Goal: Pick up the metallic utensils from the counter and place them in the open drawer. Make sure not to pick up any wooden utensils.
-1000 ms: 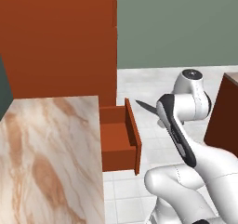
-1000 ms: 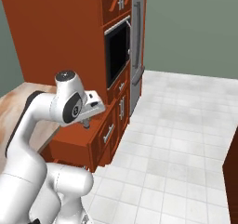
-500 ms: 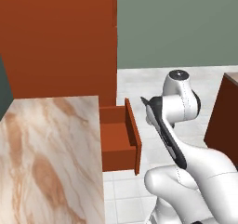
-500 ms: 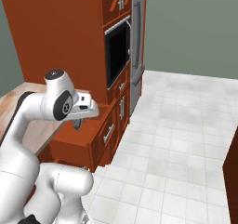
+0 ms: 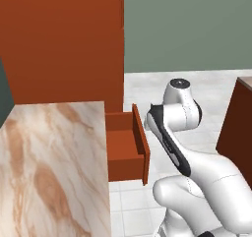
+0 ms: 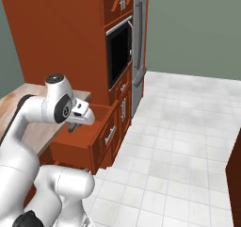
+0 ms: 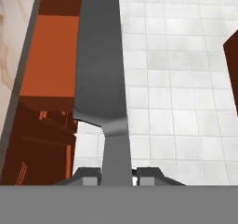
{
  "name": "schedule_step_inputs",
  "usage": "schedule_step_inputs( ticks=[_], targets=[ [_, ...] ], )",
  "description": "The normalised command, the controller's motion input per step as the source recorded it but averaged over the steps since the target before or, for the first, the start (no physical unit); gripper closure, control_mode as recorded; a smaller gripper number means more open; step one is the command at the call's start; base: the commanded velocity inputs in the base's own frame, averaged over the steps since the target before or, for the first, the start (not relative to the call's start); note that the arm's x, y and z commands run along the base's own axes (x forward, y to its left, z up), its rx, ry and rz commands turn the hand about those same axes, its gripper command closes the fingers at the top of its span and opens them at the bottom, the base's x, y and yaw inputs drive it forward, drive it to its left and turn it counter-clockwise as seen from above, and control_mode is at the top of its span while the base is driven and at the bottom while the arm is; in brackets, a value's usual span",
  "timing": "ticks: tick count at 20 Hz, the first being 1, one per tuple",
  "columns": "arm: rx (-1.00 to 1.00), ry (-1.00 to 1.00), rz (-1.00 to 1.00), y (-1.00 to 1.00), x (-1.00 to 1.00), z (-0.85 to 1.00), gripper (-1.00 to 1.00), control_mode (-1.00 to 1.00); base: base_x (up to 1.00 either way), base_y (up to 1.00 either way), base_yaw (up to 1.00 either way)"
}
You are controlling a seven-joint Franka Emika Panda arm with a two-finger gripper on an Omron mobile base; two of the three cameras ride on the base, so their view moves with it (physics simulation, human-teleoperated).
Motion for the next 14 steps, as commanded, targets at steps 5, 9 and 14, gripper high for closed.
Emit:
schedule_step_inputs(
  ticks=[5, 9, 14],
  targets=[
    [0.13, 0.0, -0.12, 0.15, 0.29, -0.23, 1.0, -1.0, 0.0, 0.0, 0.0],
    [0.03, 0.04, -0.01, 0.0, 0.39, -0.06, 1.0, -1.0, 0.0, 0.0, 0.0],
    [0.0, 0.08, 0.0, 0.07, 0.54, -0.17, 1.0, -1.0, 0.0, 0.0, 0.0]
  ],
)
